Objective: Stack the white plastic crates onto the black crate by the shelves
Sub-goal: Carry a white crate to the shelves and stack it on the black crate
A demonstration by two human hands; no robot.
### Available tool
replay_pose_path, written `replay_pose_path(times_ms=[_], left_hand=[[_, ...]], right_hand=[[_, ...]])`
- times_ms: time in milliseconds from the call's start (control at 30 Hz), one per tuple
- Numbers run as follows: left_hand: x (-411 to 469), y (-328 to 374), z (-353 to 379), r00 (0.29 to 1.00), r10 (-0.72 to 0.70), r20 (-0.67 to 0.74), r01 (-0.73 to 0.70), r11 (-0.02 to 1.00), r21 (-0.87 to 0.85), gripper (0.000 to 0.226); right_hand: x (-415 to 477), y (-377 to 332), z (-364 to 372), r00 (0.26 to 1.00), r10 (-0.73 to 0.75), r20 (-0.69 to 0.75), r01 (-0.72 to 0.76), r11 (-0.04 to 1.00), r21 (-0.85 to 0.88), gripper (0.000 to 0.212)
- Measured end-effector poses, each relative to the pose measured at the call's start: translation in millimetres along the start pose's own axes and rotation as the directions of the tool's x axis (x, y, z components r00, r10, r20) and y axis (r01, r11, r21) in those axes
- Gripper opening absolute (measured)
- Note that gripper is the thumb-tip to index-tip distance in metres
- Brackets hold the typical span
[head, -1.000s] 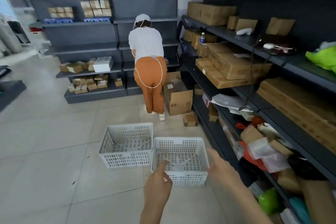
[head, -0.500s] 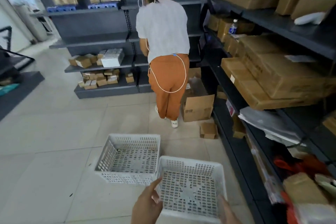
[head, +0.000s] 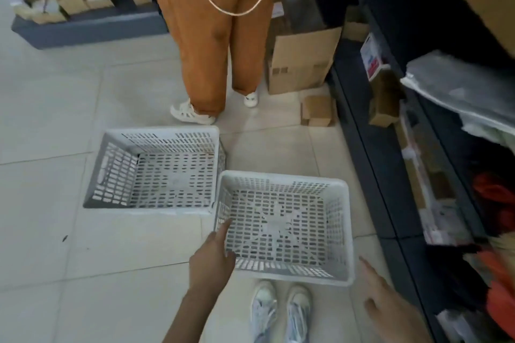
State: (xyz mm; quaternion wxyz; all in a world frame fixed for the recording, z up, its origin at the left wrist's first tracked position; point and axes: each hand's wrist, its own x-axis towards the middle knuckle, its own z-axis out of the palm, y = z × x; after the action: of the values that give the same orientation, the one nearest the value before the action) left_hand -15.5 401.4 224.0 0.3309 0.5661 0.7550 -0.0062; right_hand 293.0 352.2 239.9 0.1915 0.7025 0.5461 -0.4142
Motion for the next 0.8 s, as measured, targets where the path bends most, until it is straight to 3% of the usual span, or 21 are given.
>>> replay_pose_path(times_ms=[100,200,300,433,533,667,800], left_hand=[[55,-21,38,0.999,0.026,-0.026,-0.023,0.992,0.123,0.066],[104,-51,85,0.99,0.133,-0.052,-0.115,0.957,0.267,0.07],[145,-76,121,0.994,0.056,-0.089,-0.021,0.935,0.354,0.074],[177,-110,154,0.985,-0.055,-0.164,0.101,0.952,0.29,0.081],[197,-136,168,0.98,-0.073,-0.183,0.103,0.982,0.161,0.084],[209,-154,179,0.974,-0.023,-0.225,0.045,0.995,0.092,0.079],[208,-149,183,0.984,-0.056,-0.167,0.067,0.996,0.061,0.079]], right_hand=[[85,15,3,0.977,0.09,-0.195,-0.09,0.996,0.009,0.072],[160,25,23,0.962,0.033,-0.272,-0.034,0.999,0.0,0.063],[221,32,33,0.925,0.101,-0.367,-0.075,0.994,0.085,0.061],[271,48,69,0.915,0.217,-0.339,-0.182,0.974,0.134,0.076],[294,52,86,0.909,0.301,-0.288,-0.192,0.916,0.352,0.082],[298,61,108,0.86,0.303,-0.41,-0.097,0.887,0.451,0.081],[288,64,114,0.88,0.284,-0.379,-0.052,0.854,0.518,0.074]])
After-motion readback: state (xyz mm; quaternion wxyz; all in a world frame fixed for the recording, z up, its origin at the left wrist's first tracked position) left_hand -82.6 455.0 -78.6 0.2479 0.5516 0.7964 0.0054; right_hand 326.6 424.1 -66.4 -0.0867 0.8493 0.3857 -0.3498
